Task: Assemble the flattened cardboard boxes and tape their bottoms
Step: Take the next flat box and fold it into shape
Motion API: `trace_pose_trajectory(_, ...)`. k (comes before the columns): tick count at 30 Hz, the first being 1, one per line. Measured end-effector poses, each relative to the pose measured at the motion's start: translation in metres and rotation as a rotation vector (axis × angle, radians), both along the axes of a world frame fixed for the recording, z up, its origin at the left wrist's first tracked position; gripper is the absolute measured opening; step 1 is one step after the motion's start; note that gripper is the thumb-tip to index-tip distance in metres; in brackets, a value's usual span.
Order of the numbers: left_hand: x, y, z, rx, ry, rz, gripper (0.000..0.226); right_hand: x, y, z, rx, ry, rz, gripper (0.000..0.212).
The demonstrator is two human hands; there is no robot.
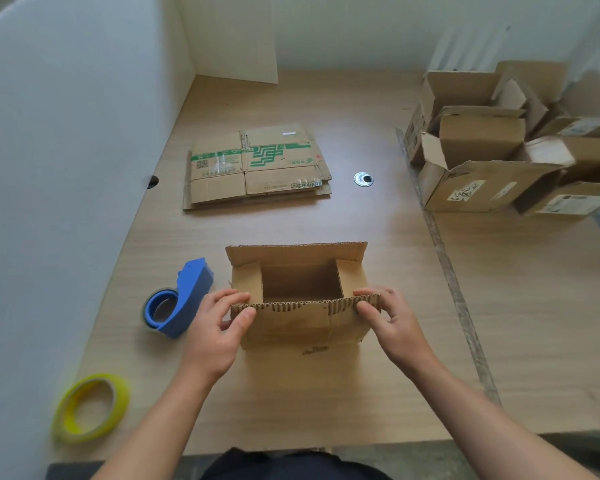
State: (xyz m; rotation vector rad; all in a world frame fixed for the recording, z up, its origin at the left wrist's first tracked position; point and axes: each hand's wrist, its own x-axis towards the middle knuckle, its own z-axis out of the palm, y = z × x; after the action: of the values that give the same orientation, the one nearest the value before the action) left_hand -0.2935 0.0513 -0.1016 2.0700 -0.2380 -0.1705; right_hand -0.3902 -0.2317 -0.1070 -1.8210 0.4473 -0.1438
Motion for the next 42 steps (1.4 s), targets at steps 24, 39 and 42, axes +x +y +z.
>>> trace_pose_trajectory(24,0.047,-0.025,0.023,0.452,-0.106,-0.166,0.125,0.013,-0.006,-0.012,-0.096,0.115,0.014,0.074)
trace_pose_trajectory(39,-0.009,-0.016,-0.007,0.319,-0.112,-0.072,0.042,0.012,0.000,-0.010,-0.221,0.110,0.054,0.055)
trace_pose_trajectory(42,-0.013,-0.019,-0.014,0.253,-0.072,-0.010,0.040,0.015,0.002,-0.006,-0.439,0.095,0.107,0.040)
